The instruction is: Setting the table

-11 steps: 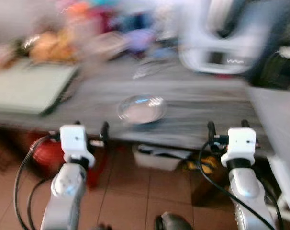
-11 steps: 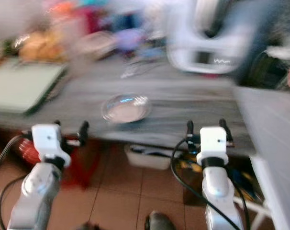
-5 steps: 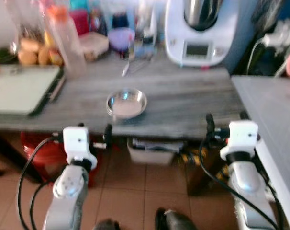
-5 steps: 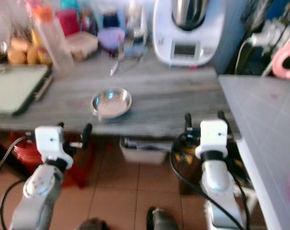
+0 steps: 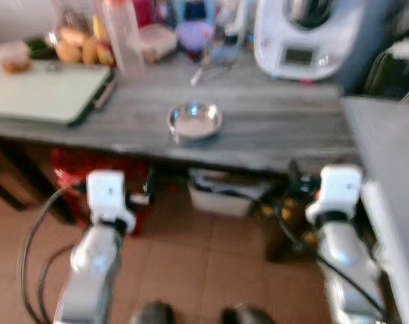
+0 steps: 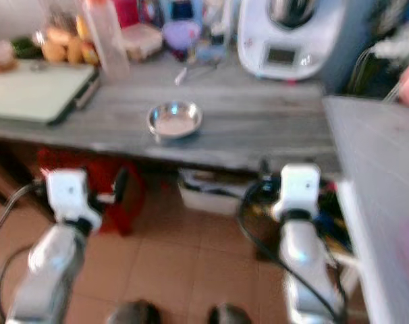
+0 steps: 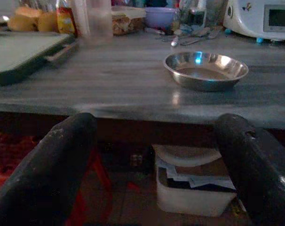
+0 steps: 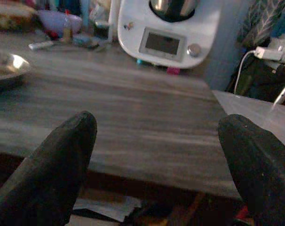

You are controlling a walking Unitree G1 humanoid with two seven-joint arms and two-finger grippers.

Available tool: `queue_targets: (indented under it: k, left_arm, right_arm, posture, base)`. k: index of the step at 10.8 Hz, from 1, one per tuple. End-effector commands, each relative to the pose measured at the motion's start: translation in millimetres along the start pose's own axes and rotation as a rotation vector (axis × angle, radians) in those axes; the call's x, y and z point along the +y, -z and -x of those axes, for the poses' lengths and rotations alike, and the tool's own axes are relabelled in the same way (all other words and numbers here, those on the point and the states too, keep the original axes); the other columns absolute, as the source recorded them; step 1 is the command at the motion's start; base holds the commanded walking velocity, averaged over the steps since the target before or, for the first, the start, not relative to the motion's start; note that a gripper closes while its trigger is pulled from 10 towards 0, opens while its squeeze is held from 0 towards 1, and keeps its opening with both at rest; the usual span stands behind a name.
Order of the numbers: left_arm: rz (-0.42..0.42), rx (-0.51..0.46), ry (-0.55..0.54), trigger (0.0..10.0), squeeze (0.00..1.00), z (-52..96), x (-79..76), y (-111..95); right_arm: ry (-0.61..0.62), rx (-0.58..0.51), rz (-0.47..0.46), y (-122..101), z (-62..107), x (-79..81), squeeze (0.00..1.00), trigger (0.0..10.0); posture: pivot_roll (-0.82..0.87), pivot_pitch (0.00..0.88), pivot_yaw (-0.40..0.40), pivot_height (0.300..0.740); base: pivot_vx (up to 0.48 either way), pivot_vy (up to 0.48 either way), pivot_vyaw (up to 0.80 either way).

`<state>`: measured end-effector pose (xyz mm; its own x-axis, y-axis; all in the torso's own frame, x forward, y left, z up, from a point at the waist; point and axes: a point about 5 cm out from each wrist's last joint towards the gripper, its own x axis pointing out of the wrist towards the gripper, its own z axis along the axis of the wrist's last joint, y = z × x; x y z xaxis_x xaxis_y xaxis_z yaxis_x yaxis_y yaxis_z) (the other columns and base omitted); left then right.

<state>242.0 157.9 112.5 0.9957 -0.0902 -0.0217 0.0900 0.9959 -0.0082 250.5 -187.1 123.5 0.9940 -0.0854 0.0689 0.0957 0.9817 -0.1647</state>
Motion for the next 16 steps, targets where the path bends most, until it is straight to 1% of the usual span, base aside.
queue_targets:
  k: [1,4,5,7,8,9,10,12,16]
  left_arm:
    - [-0.002,-0.001,-0.004,10.0,0.00,0.8,-0.2,-2]
    - [-0.005,-0.002,-0.004,10.0,0.00,2.8,-1.1,-2]
    - [-0.001,0.001,0.003,10.0,0.00,3.0,-4.1,-1]
    - [0.011,0.007,0.018,10.0,0.00,4.0,-6.6,0]
    - [0.027,-0.008,0.050,10.0,0.00,2.8,-10.4,-4]
    - [0.038,-0.025,0.067,10.0,0.00,2.3,-12.8,-7]
    - [0.039,-0.025,0.078,10.0,0.00,3.1,-13.9,-7]
    - [0.052,-0.025,0.099,10.0,0.00,5.6,-16.0,-7]
    - [0.048,-0.032,0.102,10.0,0.00,3.6,-15.3,-9]
  right_arm:
    - [-0.004,0.002,-0.002,-1,-1.1,-1.2,0.00,10.0]
    - [-0.010,0.030,0.012,2,-1.6,-0.9,0.00,10.0]
    - [0.012,0.048,0.073,5,-1.7,-1.0,0.00,10.0]
    - [0.005,0.058,0.063,7,-1.0,2.7,0.00,10.0]
    - [0.008,0.052,0.075,6,-2.2,4.1,0.00,10.0]
    - [-0.023,0.066,0.072,7,-2.2,5.5,0.00,10.0]
    - [-0.029,0.053,0.055,5,-0.8,3.9,0.00,10.0]
    - [-0.017,0.051,0.028,6,1.0,-0.2,0.00,10.0]
    - [-0.042,0.030,0.010,2,-3.5,2.2,0.00,10.0]
  posture:
    - [-0.03,0.068,0.009,0.740]
    - [-0.04,0.080,0.004,0.740]
    - [-0.04,0.085,0.002,0.740]
    - [-0.04,0.088,0.003,0.740]
    - [-0.04,0.091,0.001,0.740]
    - [-0.04,0.091,-0.001,0.740]
    - [-0.04,0.089,-0.002,0.740]
    - [-0.04,0.091,0.000,0.740]
    - [-0.04,0.090,0.003,0.740]
  base:
    - [-0.262,0.000,0.00]
    - [-0.265,0.000,0.00]
    - [-0.277,0.000,0.00]
    - [-0.133,0.000,0.00]
    - [0.000,0.000,0.00]
    - [0.000,0.000,0.00]
    - [0.000,0.000,0.00]
    - [0.000,-0.247,0.00]
    - [0.000,-0.335,0.00]
